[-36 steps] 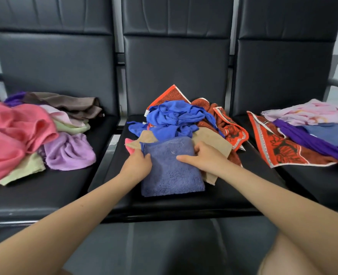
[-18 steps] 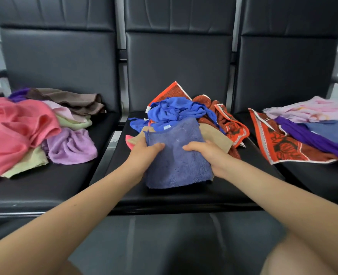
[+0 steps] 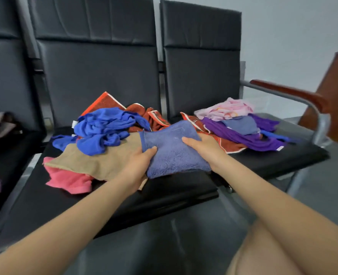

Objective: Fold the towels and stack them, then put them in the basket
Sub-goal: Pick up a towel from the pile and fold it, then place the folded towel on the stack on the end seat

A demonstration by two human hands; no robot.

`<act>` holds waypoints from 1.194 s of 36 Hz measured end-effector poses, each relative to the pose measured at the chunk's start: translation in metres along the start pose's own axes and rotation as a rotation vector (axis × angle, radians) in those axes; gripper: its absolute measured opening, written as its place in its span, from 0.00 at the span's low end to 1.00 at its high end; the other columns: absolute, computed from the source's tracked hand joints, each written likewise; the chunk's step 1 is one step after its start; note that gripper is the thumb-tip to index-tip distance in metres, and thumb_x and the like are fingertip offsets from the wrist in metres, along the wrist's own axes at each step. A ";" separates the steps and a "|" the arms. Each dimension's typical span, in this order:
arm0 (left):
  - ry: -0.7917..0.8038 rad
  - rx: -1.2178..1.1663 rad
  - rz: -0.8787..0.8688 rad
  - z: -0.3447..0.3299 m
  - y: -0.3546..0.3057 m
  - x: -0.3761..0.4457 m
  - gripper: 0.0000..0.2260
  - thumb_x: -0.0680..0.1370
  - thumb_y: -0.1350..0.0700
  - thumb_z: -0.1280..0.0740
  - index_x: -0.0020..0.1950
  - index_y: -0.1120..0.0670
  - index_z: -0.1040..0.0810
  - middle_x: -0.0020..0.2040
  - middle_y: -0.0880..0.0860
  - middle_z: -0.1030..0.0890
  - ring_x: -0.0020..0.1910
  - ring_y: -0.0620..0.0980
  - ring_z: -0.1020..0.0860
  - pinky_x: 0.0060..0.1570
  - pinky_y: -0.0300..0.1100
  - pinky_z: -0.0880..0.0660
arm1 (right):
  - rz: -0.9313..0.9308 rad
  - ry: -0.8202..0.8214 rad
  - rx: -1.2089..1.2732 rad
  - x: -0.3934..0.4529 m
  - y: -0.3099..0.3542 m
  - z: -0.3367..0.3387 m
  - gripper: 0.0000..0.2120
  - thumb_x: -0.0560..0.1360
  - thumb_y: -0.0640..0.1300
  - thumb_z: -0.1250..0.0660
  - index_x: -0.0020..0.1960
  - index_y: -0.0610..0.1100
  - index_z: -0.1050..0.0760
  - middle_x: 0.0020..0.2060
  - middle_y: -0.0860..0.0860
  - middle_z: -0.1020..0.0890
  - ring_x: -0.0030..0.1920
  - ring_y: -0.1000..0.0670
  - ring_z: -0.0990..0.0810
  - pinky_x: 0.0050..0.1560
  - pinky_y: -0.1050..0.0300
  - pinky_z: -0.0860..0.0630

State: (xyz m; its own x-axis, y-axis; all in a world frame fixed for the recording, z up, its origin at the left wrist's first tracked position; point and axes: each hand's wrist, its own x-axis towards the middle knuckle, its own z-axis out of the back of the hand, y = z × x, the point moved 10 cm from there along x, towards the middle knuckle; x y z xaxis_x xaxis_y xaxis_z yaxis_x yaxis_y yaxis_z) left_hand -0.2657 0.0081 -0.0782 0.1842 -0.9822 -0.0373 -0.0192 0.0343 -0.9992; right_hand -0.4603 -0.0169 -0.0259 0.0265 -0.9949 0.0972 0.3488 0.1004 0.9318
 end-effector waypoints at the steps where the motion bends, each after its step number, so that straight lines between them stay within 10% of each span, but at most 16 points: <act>1: 0.010 0.030 0.001 -0.011 0.003 0.000 0.17 0.81 0.55 0.37 0.67 0.60 0.27 0.64 0.57 0.23 0.64 0.54 0.25 0.68 0.49 0.32 | -0.004 -0.008 -0.067 0.001 -0.008 0.010 0.10 0.78 0.46 0.33 0.54 0.40 0.22 0.49 0.46 0.18 0.46 0.52 0.22 0.39 0.64 0.29; 6: 0.269 0.068 0.083 -0.107 0.018 0.001 0.04 0.81 0.60 0.38 0.53 0.54 0.25 0.46 0.51 0.20 0.41 0.46 0.22 0.33 0.38 0.21 | -0.131 -0.114 -0.207 0.014 -0.061 0.092 0.11 0.77 0.41 0.34 0.57 0.37 0.21 0.52 0.43 0.18 0.55 0.45 0.20 0.47 0.57 0.30; 10: 0.342 0.226 0.086 -0.162 0.026 0.009 0.04 0.81 0.58 0.38 0.47 0.56 0.26 0.38 0.54 0.23 0.30 0.47 0.24 0.25 0.35 0.24 | -0.285 -0.199 -0.271 0.029 -0.102 0.146 0.13 0.75 0.41 0.35 0.57 0.37 0.22 0.53 0.42 0.18 0.56 0.43 0.21 0.47 0.56 0.31; 14: 0.297 0.462 -0.041 -0.200 0.028 0.024 0.09 0.78 0.56 0.34 0.56 0.55 0.29 0.44 0.55 0.21 0.31 0.53 0.22 0.36 0.44 0.21 | -0.325 -0.304 -0.486 0.035 -0.131 0.187 0.20 0.76 0.49 0.34 0.60 0.36 0.26 0.58 0.40 0.21 0.59 0.40 0.23 0.47 0.57 0.33; 20: 0.236 0.874 -0.260 -0.237 0.022 0.050 0.24 0.79 0.45 0.37 0.73 0.51 0.33 0.65 0.58 0.30 0.67 0.58 0.34 0.64 0.47 0.34 | -0.214 -0.339 -0.868 0.053 -0.136 0.200 0.19 0.76 0.59 0.36 0.54 0.45 0.29 0.52 0.47 0.19 0.56 0.43 0.22 0.52 0.51 0.30; 30: 0.184 1.033 -0.376 -0.265 0.027 0.098 0.21 0.80 0.43 0.41 0.72 0.47 0.31 0.66 0.49 0.29 0.68 0.50 0.35 0.71 0.51 0.42 | -0.175 -0.385 -0.690 0.100 -0.156 0.212 0.13 0.76 0.53 0.35 0.41 0.45 0.32 0.39 0.50 0.23 0.46 0.44 0.22 0.45 0.51 0.28; 43: 0.272 0.621 -0.324 -0.230 0.016 0.106 0.16 0.76 0.57 0.31 0.64 0.54 0.23 0.61 0.55 0.25 0.61 0.49 0.26 0.66 0.37 0.36 | 0.016 -0.549 -0.572 0.109 -0.137 0.227 0.09 0.75 0.46 0.32 0.51 0.41 0.24 0.42 0.48 0.22 0.51 0.44 0.24 0.46 0.49 0.27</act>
State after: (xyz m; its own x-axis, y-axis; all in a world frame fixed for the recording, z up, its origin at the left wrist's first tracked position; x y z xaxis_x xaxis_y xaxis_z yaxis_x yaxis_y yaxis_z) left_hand -0.4729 -0.1376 -0.0949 -0.1649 -0.9691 0.1836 0.5672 -0.2454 -0.7861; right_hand -0.7180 -0.1367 -0.0640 -0.3788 -0.8314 0.4065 0.7835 -0.0543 0.6191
